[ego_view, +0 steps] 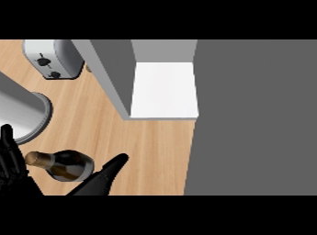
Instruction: Pick up the wine, place it into the cabinet and close the cabinet
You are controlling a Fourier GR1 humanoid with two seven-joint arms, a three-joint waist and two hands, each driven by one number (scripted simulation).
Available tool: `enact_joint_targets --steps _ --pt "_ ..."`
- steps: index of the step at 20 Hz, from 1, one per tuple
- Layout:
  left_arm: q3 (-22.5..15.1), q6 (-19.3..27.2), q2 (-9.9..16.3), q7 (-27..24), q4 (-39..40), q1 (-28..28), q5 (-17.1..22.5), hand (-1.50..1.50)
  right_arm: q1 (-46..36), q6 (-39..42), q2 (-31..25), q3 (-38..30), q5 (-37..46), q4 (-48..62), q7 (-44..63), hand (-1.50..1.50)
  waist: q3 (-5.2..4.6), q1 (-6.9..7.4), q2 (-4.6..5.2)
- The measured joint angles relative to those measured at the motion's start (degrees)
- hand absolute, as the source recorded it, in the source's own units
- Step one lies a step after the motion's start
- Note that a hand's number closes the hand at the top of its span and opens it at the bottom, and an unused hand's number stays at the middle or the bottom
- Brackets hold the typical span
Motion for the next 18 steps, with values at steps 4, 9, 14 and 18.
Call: enact_joint_targets --steps 4,9,14,18 --pt "0.68 -1.77 -0.01 5.76 -0.70 -3.07 -4.24 -1.50 -4.18 -1.71 -0.94 -1.29 0.22 -0.62 4.78 -1.50 -0.02 -0.08 -0.04" --pt "2.84 -1.98 -0.01 8.88 0.11 -5.01 -5.54 -1.50 -9.33 -3.46 -2.12 -3.22 0.52 -0.95 10.20 -1.50 -0.05 -0.13 -0.03" --pt "5.43 -1.03 -0.02 8.70 1.60 -5.11 -4.56 -1.50 -12.38 -3.63 -3.12 -5.40 0.39 -1.12 13.49 -1.50 -0.07 -0.21 -0.01" --pt "7.39 0.39 0.47 7.34 2.28 -3.77 -3.32 -1.50 -14.18 -4.53 -3.18 -4.95 0.77 -1.36 15.62 -1.50 -0.08 -0.18 -0.01"
